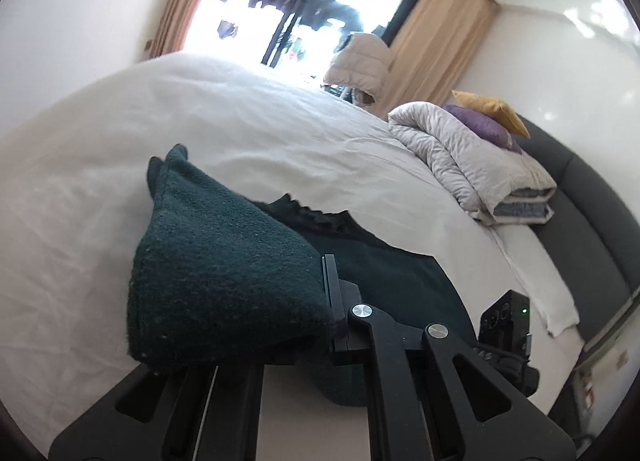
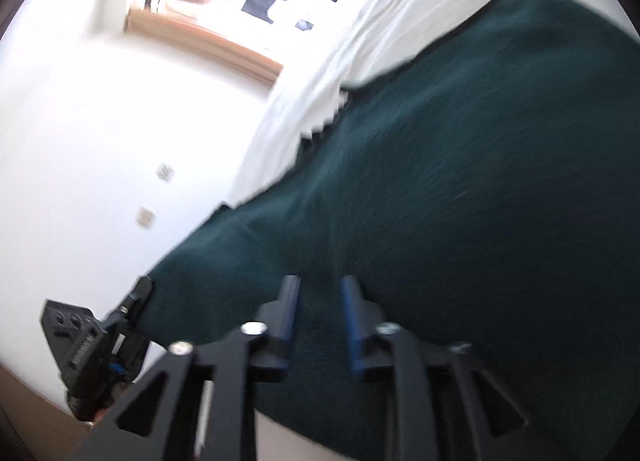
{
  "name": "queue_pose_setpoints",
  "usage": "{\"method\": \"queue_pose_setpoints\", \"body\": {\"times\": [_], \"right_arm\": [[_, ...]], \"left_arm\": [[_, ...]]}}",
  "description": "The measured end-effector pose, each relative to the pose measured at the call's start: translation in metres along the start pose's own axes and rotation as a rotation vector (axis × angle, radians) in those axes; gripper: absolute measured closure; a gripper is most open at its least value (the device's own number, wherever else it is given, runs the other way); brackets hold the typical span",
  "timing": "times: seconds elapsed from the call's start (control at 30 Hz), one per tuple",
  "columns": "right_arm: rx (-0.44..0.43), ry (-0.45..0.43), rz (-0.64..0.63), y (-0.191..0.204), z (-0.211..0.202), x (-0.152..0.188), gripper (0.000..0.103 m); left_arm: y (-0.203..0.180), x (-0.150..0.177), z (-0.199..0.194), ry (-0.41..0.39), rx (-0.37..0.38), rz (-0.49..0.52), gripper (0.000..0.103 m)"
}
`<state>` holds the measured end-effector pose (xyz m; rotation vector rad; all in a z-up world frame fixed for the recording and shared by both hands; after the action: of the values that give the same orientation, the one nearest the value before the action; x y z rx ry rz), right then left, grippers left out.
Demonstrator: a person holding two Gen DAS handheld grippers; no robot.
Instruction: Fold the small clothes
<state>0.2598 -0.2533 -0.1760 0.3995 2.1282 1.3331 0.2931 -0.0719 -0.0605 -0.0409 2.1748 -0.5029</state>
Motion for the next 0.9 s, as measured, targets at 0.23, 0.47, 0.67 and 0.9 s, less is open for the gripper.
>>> {"method": "queue_pose_setpoints", "body": {"times": [0.23, 0.47, 0.67, 0.9], "right_arm": [[-0.07, -0.1, 0.125, -0.038, -0.068, -0.039, 0.05], [-0.124, 0.022, 0.143, -0.044, -0.057, -0.048, 0.042], [-0.045, 0.085, 0.066, -0.031, -0.039, -0.062, 0.039], [0.112, 0.155, 0.017, -0.024, -0.034, -0.079, 0.034]], "left_arm": [[-0.164, 0.038, 0.034, 0.03, 0.03, 0.541, 0.096], [-0.204, 0.155, 0.086, 0.136, -0.013, 0.864, 0.096], [-0.202, 0.164, 0.085, 0.109, -0.056, 0.931, 0.096], [-0.204, 0.187, 0.077, 0.075, -0.102, 1.038, 0.096]]}}
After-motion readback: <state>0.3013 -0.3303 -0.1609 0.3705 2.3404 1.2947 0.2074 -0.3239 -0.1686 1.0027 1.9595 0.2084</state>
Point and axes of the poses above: each gripper's, at about its wrist camera, not at the fingertips, and z roughly the way its jaws point, y to its left, x to its underside, the point moved 7 cm from there along z, roughly the way its jaws point, and after that the axes turned 3 degrees about -x, right-handed, at the moved point
